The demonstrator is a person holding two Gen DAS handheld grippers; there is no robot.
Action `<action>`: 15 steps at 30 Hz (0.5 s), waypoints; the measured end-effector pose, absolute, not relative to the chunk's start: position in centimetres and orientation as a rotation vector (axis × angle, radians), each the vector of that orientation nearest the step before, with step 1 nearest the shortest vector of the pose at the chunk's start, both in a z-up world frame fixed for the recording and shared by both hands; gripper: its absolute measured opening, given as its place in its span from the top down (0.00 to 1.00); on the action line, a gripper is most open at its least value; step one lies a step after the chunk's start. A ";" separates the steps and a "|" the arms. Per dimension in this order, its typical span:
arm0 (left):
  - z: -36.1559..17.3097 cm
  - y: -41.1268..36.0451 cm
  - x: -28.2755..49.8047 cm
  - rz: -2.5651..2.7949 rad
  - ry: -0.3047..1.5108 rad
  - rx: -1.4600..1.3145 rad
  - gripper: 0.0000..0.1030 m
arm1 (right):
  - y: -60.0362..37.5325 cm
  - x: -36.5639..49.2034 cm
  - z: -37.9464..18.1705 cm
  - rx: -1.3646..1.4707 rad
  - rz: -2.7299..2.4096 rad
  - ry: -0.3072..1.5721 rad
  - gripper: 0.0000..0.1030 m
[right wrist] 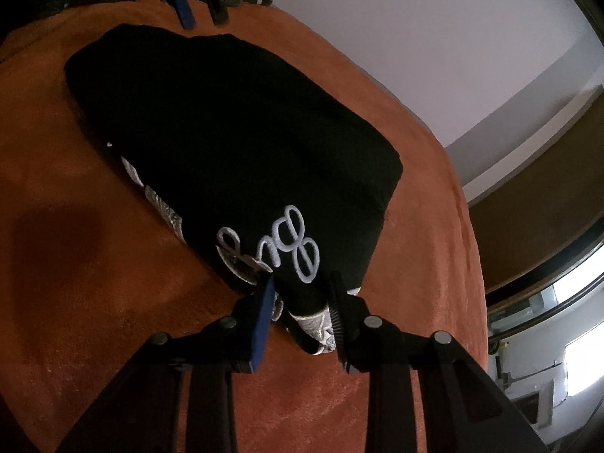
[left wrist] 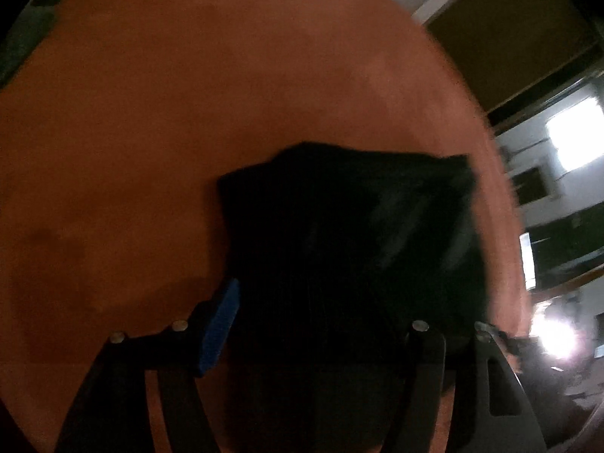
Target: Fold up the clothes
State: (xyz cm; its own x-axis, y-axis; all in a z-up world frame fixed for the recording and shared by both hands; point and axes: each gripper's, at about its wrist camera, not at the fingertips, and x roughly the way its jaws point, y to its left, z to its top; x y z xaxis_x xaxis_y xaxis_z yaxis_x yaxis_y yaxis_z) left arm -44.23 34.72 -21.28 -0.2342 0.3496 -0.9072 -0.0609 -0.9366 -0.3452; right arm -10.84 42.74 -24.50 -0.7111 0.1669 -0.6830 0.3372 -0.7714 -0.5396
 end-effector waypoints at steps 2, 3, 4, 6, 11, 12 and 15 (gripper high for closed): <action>-22.3 34.2 -44.9 2.272 -0.380 -1.786 0.35 | 43.6 -11.7 -24.4 1.153 -2.631 0.997 0.75; -22.9 33.8 -45.1 2.267 -0.426 -1.794 0.34 | 43.9 -12.4 -24.4 1.156 -2.631 0.991 0.75; -23.5 33.4 -45.4 2.254 -0.479 -1.796 0.32 | 44.1 -12.4 -24.3 1.158 -2.629 0.990 0.75; -23.8 33.2 -46.2 2.237 -0.532 -1.768 0.31 | 43.9 -11.1 -24.0 1.165 -2.625 0.988 0.75; -21.0 33.8 -46.1 2.318 -0.513 -1.501 0.85 | 44.7 -12.4 -24.3 1.223 -2.616 0.916 0.75; -19.5 34.3 -44.9 2.375 -0.462 -1.399 0.87 | 44.8 -12.5 -24.1 1.230 -2.613 0.893 0.75; -15.2 35.9 -41.4 2.521 -0.280 -1.088 0.88 | 44.5 -12.3 -23.0 1.192 -2.625 0.849 0.75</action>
